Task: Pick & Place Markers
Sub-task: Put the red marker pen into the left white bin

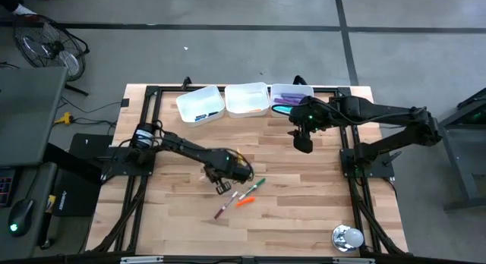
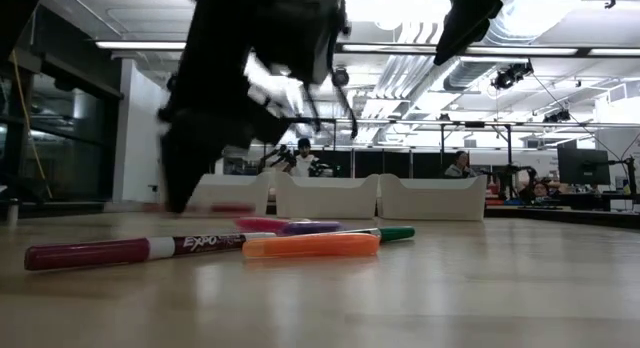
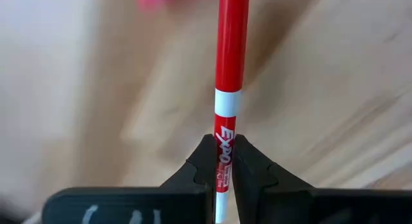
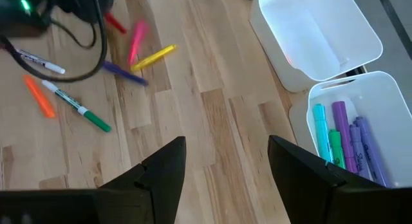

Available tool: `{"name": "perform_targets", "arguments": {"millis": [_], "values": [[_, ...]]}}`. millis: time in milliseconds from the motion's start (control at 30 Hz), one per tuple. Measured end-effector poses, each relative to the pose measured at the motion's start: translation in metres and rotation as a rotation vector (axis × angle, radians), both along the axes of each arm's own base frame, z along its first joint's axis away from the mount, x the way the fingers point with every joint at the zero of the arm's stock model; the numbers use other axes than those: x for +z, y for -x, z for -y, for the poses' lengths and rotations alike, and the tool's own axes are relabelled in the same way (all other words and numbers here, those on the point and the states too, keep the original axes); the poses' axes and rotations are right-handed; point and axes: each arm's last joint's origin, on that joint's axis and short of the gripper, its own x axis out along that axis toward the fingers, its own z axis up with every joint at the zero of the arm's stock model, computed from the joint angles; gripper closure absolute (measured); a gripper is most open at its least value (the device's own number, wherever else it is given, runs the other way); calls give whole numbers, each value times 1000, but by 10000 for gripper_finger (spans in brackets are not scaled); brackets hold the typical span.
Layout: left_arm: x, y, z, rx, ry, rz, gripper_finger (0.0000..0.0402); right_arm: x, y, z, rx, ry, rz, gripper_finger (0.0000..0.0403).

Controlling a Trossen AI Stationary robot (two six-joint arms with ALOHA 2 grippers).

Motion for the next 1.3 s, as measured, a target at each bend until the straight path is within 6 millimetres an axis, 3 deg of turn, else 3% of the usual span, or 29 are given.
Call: {"name": "perform_targets", "arguments": {"millis": [133, 300, 633, 967, 1300], "values": [[21, -7, -18, -17, -30, 2, 385, 0, 0, 0, 0, 0, 0, 194], [48, -8, -55, -23, -81, -17, 385, 0, 0, 0, -7, 9, -1, 194], [77, 14, -145, 8, -166, -93, 385, 0, 0, 1, -31, 4, 3, 194], [83, 43, -222, 26, -155, -129, 385, 0, -1, 1, -37, 3, 12, 194], [82, 51, -269, -63, -157, -11, 385, 1, 0, 2, -75, 27, 12, 194]]}}
